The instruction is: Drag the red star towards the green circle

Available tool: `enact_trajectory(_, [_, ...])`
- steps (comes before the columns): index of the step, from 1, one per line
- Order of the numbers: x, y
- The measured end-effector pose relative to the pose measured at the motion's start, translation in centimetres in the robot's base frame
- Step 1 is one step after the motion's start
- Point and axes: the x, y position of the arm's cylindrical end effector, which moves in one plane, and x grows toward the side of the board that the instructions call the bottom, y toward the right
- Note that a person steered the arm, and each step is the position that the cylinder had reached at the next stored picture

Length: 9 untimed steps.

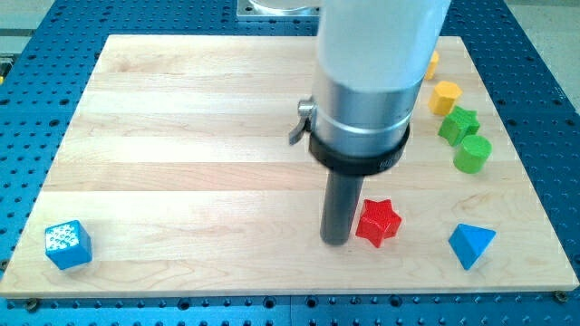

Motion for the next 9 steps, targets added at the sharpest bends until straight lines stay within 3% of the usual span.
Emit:
enact_trajectory(1, [0.8,2.9])
enact_trajectory(3, [-4.8,10.7])
enact_trajectory(4, [-4.2,6.1])
enact_trajectory(5, [-6.9,5.6])
enact_trajectory(7, [-8.2,11.0])
enact_trajectory(9, [-5.6,12.2])
